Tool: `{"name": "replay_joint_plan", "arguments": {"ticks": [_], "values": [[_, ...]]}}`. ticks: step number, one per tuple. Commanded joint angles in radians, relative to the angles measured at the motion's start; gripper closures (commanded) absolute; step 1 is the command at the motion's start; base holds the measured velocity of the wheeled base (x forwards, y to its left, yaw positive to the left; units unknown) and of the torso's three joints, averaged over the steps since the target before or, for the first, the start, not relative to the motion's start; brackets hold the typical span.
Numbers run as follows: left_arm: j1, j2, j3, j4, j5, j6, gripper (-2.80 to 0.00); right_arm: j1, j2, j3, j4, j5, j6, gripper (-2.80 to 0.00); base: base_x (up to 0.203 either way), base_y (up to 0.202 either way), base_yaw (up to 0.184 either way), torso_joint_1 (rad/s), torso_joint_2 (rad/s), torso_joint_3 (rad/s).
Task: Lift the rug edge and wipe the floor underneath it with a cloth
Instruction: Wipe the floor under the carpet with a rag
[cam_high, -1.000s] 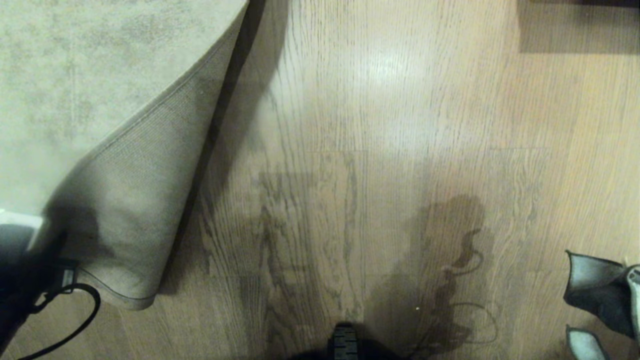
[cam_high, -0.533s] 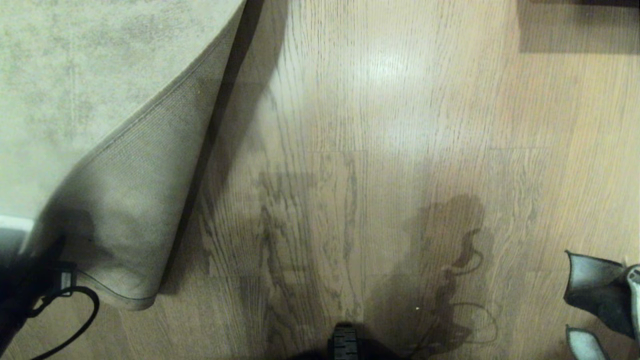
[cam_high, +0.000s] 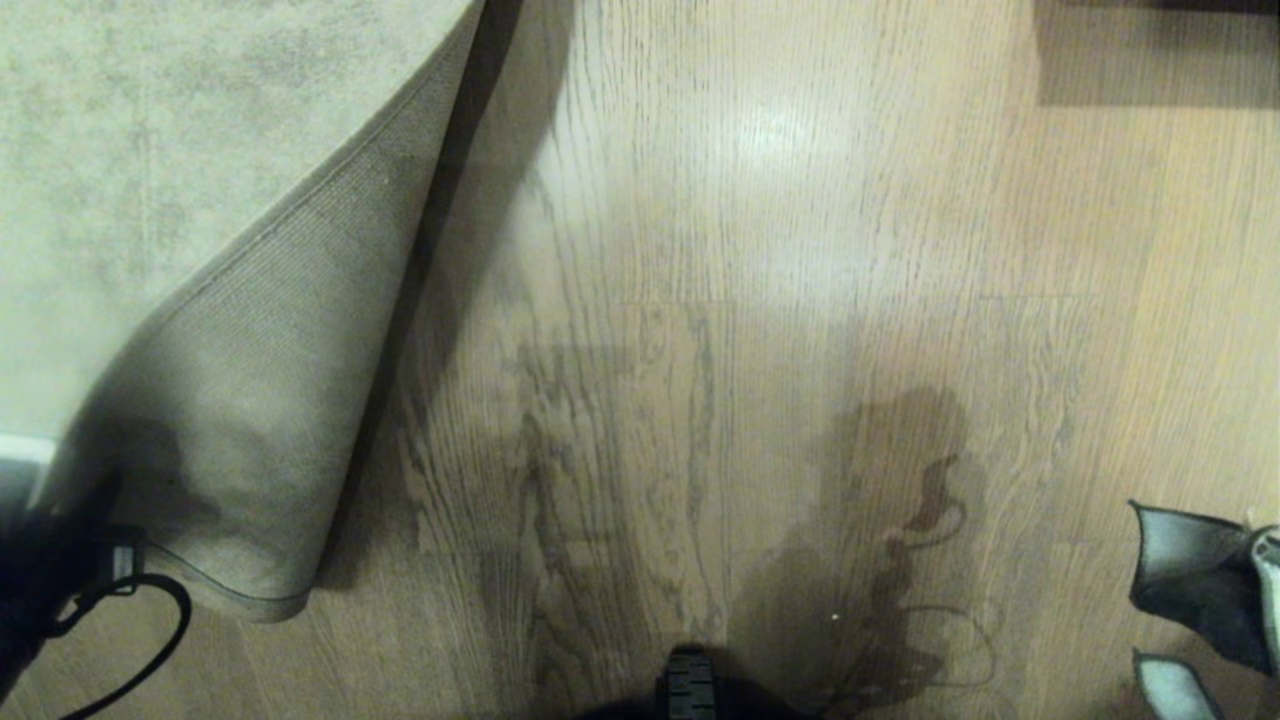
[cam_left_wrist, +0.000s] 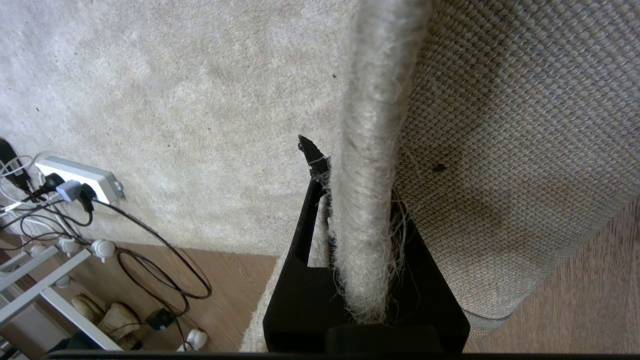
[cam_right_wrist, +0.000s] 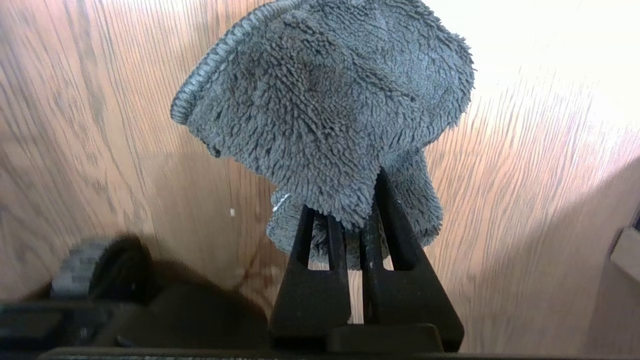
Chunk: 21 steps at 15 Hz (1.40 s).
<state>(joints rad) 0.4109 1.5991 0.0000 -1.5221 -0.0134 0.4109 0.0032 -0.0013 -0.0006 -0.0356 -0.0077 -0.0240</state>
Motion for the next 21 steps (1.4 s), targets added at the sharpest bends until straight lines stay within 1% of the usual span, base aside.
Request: {"name": "replay_joint_plan", "arguments": {"ticks": [1,3,5,7,9,13,15,16,18,21], "values": [[0.0,0.002,0.0,-0.048,0.001,0.0,0.0,0.0,0.002,-0.038,0.002,0.005,0.004,0.0,0.0,0.0,0.0,0.0,0.0,0.0],[0.0,0.004,0.0,-0.048,0.003,-0.016,0.0,0.0,0.008,-0.12,0.076,0.037,0.006,0.0,0.0,0.0,0.0,0.0,0.0,0.0],[0.0,0.008,0.0,-0.048,0.003,-0.018,0.0,0.0,0.055,-0.202,0.164,0.114,0.002,0.0,0.0,0.0,0.0,0.0,0.0,0.0],[0.0,0.008,0.0,-0.048,0.003,-0.018,0.0,0.002,0.152,-0.235,0.161,0.185,-0.02,0.0,0.0,0.0,0.0,0.0,0.0,0.0],[0.0,0.008,0.0,-0.048,0.003,-0.018,0.0,0.003,0.284,-0.26,0.115,0.228,-0.044,0.0,0.0,0.0,0.0,0.0,0.0,0.0],[-0.003,0.008,0.0,-0.048,0.001,-0.018,0.0,0.003,0.617,-0.322,-0.057,0.333,-0.125,0.0,0.0,0.0,0.0,0.0,0.0,0.0],[-0.003,0.008,0.0,-0.048,0.003,-0.018,0.0,0.008,0.755,-0.369,-0.118,0.385,-0.166,0.0,0.0,0.0,0.0,0.0,0.0,0.0],[-0.001,0.008,0.0,-0.048,0.003,-0.019,0.0,0.023,0.81,-0.4,-0.135,0.4,-0.183,0.0,0.0,0.0,0.0,0.0,0.0,0.0],[-0.005,0.01,0.0,-0.048,0.001,-0.018,0.0,0.11,0.88,-0.452,-0.15,0.412,-0.199,0.0,0.0,0.0,0.0,0.0,0.0,0.0],[-0.017,0.009,0.0,-0.048,0.001,-0.014,0.0,0.251,0.96,-0.485,-0.164,0.414,-0.201,0.0,0.0,0.0,0.0,0.0,0.0,0.0]]}}
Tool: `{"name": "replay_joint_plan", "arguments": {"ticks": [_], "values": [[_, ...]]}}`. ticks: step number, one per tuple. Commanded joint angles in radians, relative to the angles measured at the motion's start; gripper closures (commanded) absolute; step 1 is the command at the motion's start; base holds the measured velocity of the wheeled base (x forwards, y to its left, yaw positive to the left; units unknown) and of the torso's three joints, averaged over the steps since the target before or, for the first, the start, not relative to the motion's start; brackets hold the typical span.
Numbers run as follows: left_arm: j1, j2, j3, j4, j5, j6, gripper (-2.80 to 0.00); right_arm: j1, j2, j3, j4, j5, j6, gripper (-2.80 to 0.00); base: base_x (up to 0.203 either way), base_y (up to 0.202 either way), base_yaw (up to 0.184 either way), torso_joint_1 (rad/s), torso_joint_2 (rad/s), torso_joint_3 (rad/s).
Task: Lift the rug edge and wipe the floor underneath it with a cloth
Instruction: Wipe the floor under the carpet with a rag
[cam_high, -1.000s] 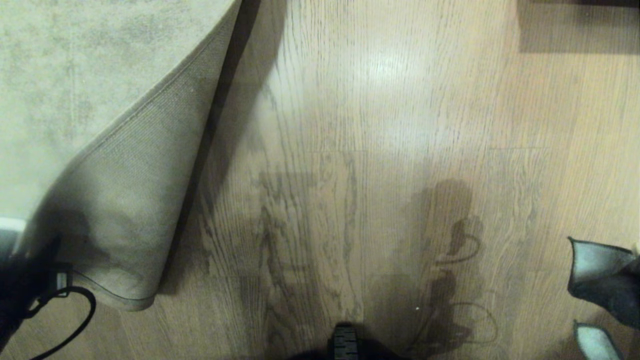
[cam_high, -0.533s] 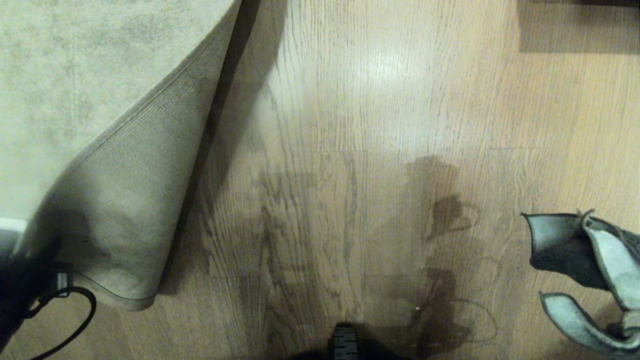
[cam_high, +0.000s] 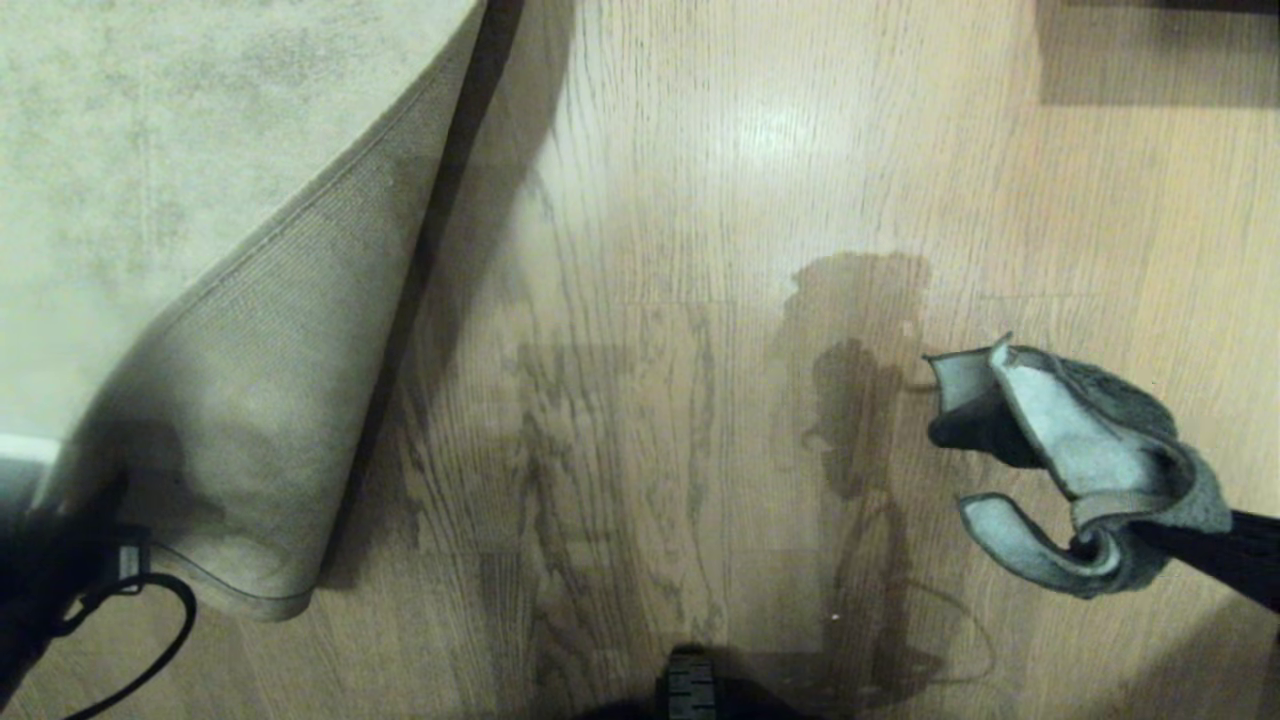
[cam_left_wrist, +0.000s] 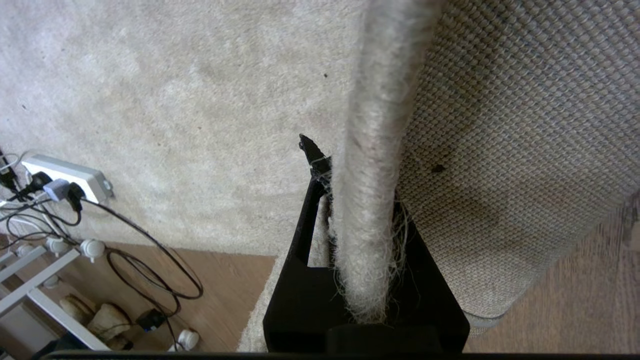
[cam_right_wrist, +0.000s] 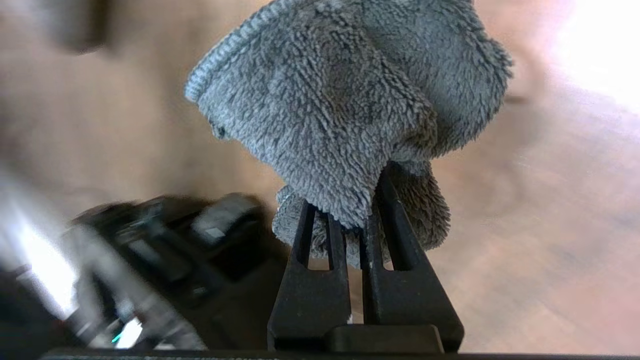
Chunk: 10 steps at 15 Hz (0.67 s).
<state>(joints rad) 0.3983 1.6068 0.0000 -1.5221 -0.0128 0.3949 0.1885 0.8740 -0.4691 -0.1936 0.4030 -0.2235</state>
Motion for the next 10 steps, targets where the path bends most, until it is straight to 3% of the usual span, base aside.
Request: {"name": "replay_joint_plan", "arguments": {"ticks": [1,6,10], "values": [[-0.004,0.002,0.0,-0.048,0.0,0.002,0.0,0.11,0.126,-0.025,-0.024,0.002,-0.002,0.0,0.0,0.0,0.0,0.0,0.0,0.0],[-0.004,-0.001,0.0,-0.048,0.002,0.002,0.0,0.287,0.383,-0.079,-0.192,-0.006,-0.003,0.0,0.0,0.0,0.0,0.0,0.0,0.0],[-0.004,-0.002,0.0,-0.048,0.004,0.004,0.0,0.458,0.604,-0.122,-0.392,-0.09,-0.001,0.0,0.0,0.0,0.0,0.0,0.0,0.0]]}}
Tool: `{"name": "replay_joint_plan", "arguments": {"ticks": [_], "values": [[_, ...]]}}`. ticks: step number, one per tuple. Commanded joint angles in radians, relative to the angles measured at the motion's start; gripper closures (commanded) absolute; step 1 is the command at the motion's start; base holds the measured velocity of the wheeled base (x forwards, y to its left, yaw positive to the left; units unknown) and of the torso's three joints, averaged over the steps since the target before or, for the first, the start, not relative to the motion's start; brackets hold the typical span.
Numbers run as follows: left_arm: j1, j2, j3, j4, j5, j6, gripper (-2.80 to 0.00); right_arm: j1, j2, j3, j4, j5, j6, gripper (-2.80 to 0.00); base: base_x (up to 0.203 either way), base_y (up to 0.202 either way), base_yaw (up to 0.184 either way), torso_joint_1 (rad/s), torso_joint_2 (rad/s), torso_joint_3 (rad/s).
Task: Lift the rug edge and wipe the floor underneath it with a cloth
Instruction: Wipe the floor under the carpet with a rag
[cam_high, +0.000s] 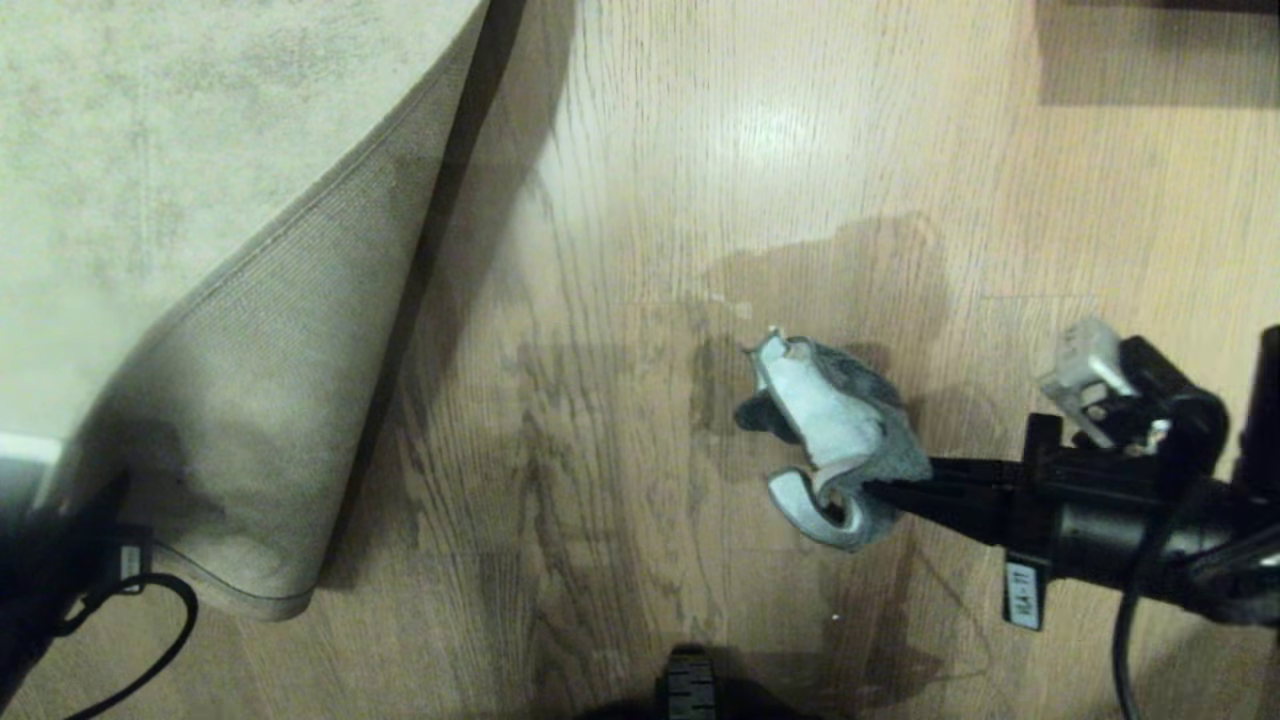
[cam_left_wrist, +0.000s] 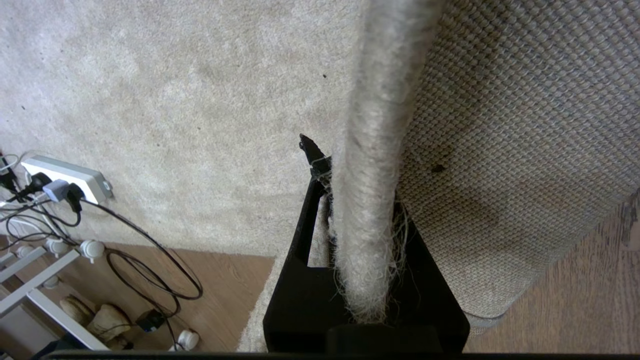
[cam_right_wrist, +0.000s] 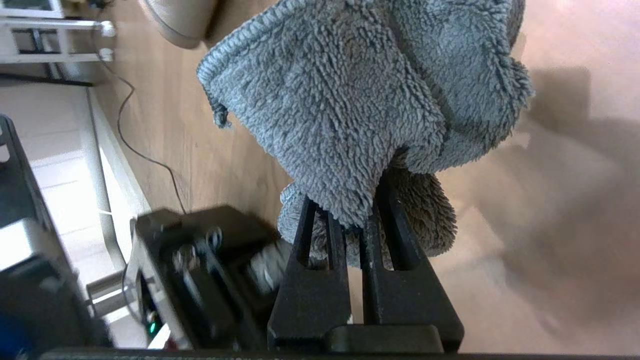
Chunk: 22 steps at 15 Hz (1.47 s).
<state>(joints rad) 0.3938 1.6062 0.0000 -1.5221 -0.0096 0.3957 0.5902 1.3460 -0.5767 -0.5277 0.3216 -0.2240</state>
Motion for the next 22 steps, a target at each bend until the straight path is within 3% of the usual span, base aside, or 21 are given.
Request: {"name": "replay_joint_plan", "arguments": {"ticks": [1,5,12,17,22], "values": [[0.0,-0.002,0.0,-0.048,0.002,0.003,0.0,0.09,0.185,-0.027,-0.108,-0.028,0.0,0.0,0.0,0.0,0.0,0.0,0.0,0.0],[0.002,-0.005,0.0,-0.048,0.005,0.002,0.0,0.216,0.364,-0.083,-0.316,-0.14,0.004,0.0,0.0,0.0,0.0,0.0,0.0,0.0],[0.001,-0.006,0.0,-0.048,0.002,0.003,0.0,0.419,0.621,-0.244,-0.482,-0.302,0.049,0.0,0.0,0.0,0.0,0.0,0.0,0.0],[0.0,-0.005,0.0,-0.048,0.003,-0.002,0.0,0.483,0.785,-0.383,-0.585,-0.368,0.054,0.0,0.0,0.0,0.0,0.0,0.0,0.0],[0.001,0.0,0.0,-0.048,0.005,-0.003,0.0,0.494,0.893,-0.478,-0.604,-0.388,0.05,0.0,0.0,0.0,0.0,0.0,0.0,0.0]]}}
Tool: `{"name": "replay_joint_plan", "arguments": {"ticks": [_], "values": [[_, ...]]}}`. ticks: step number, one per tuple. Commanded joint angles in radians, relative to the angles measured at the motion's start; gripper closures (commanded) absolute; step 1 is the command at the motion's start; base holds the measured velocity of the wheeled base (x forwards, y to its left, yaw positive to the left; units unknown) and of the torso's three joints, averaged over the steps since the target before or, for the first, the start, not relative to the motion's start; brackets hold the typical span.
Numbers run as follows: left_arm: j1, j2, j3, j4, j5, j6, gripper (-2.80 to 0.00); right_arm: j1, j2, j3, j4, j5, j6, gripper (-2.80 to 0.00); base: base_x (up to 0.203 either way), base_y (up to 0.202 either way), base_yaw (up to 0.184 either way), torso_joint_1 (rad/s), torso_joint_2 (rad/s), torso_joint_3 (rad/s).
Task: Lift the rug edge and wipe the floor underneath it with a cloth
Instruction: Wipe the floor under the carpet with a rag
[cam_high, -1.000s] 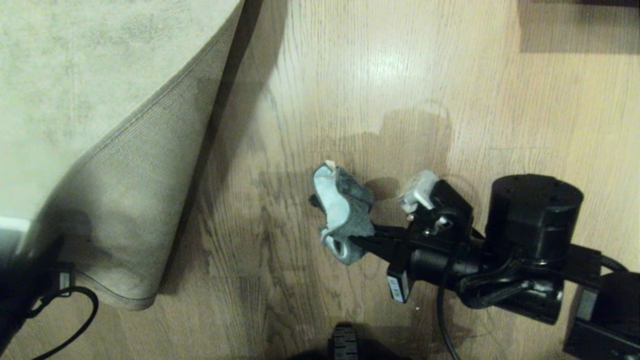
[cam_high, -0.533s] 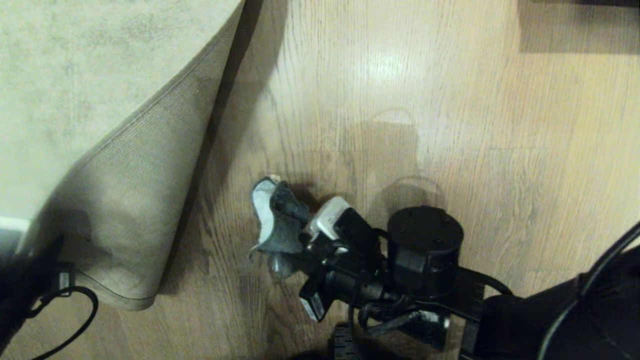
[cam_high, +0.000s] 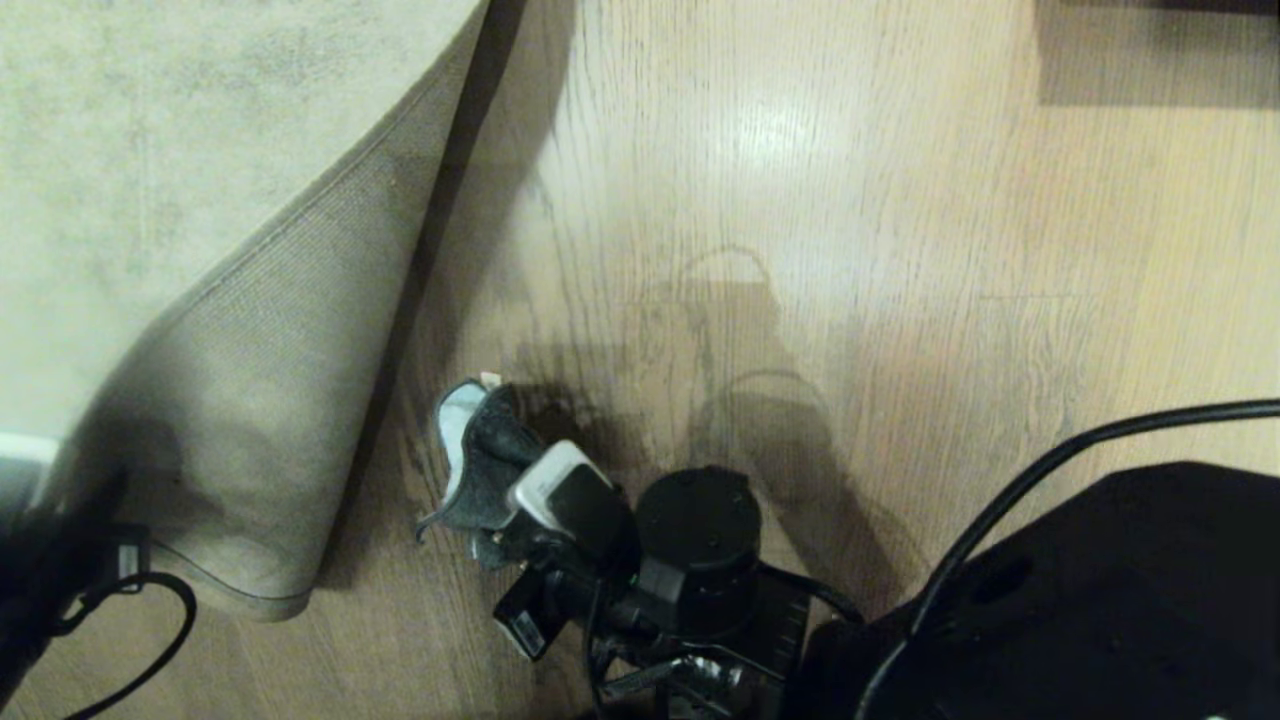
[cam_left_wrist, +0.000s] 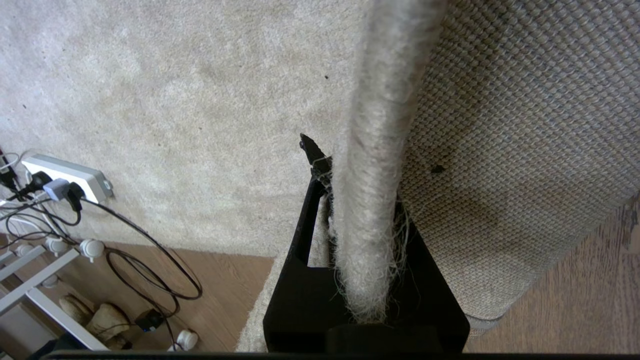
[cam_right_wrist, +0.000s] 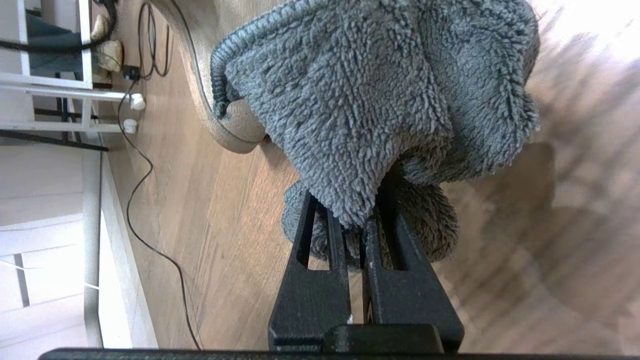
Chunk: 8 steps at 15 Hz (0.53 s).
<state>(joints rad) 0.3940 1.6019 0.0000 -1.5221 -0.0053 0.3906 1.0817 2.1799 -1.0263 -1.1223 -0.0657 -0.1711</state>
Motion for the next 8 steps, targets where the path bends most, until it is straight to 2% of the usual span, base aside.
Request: {"name": "replay_joint_plan", "arguments": {"ticks": [1,6,8], "values": [[0.002,0.006,0.0,-0.048,0.001,0.001,0.0,0.003,0.089,-0.059,-0.021,-0.001,-0.003,0.0,0.0,0.0,0.0,0.0,0.0,0.0],[0.0,0.007,0.0,-0.048,-0.001,0.002,0.0,0.002,0.217,-0.204,-0.073,-0.043,-0.004,0.0,0.0,0.0,0.0,0.0,0.0,0.0],[0.002,0.007,0.0,-0.048,0.002,0.002,0.0,0.0,0.248,-0.248,-0.088,-0.094,-0.004,0.0,0.0,0.0,0.0,0.0,0.0,0.0]]}}
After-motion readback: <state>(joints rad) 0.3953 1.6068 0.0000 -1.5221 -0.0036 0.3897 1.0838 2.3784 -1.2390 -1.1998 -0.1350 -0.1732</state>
